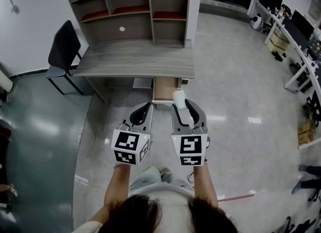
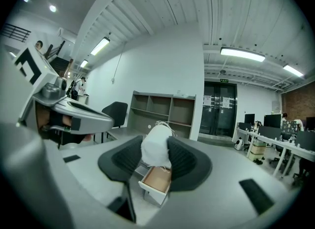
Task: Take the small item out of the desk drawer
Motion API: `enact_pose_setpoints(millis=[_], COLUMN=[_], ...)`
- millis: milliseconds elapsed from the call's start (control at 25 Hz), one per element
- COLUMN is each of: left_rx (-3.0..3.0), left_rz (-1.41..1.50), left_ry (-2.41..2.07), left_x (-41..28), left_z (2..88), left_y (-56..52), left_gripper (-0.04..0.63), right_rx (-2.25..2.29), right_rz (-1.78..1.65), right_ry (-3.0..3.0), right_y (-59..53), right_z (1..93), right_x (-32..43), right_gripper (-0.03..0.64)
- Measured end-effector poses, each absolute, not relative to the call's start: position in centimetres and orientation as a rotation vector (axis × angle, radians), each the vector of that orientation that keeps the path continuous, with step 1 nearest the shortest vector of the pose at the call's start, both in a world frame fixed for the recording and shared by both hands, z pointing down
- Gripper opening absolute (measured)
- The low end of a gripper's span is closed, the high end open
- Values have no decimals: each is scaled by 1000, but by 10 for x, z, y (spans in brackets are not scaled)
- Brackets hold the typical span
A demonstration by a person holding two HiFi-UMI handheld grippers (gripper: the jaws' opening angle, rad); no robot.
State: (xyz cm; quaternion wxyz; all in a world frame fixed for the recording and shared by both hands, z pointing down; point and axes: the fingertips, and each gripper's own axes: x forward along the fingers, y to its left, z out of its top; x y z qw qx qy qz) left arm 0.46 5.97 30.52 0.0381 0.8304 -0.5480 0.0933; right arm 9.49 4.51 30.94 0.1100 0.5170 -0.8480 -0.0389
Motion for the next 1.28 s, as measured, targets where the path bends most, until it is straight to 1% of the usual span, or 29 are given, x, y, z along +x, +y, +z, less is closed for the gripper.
enact_pose_setpoints(millis=[360, 1280], left_rx=[2587, 2608], left_rz=[284, 245], left_ry=[-1638, -1572], left_x=[-2, -57], left_z=[300, 288], left_y=[64, 76], left_gripper=[15, 15], right_rx=[1565, 1629], right_rz=[-133, -148], right_ry=[-2474, -2375], right_y=[49, 70], right_z=[301, 283], right_x=[88, 50], right_gripper=[178, 178])
